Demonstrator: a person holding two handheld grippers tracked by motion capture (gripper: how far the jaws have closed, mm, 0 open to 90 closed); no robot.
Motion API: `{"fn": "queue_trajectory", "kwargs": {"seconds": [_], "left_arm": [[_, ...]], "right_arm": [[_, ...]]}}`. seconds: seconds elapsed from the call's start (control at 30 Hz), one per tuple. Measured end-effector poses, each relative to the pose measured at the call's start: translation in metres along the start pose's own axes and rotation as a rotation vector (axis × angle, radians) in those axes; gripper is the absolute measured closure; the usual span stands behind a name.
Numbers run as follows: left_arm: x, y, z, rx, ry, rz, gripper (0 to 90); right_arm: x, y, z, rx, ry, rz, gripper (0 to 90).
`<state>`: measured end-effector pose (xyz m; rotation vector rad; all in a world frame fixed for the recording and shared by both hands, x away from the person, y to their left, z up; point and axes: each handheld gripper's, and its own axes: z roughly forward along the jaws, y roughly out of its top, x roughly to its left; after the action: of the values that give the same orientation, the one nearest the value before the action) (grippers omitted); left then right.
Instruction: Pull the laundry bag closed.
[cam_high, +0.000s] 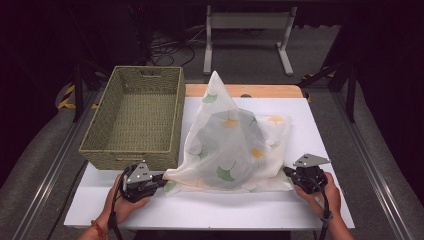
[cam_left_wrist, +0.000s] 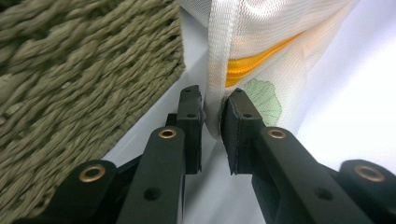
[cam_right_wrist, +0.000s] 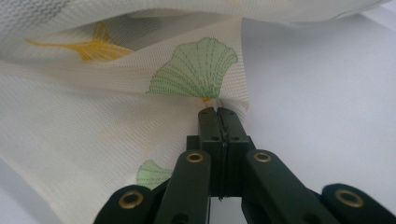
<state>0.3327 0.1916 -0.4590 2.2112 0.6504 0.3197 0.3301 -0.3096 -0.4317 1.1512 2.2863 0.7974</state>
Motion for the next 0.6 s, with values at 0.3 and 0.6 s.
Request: {"fn": "queue_trajectory", "kwargs": {"seconds": [0.3, 0.6], "left_arm": [[0.002, -0.005, -0.008, -0.023, 0.006, 0.003, 69.9], [0.005, -0.014, -0.027, -0.062, 0.034, -0.033, 52.3]], "right_arm": [[-0.003, -0.009, 0.0, -0.01, 0.038, 0.022, 90.0], [0.003, -0.022, -0.012, -0.007, 0.082, 0.018, 86.0]]}}
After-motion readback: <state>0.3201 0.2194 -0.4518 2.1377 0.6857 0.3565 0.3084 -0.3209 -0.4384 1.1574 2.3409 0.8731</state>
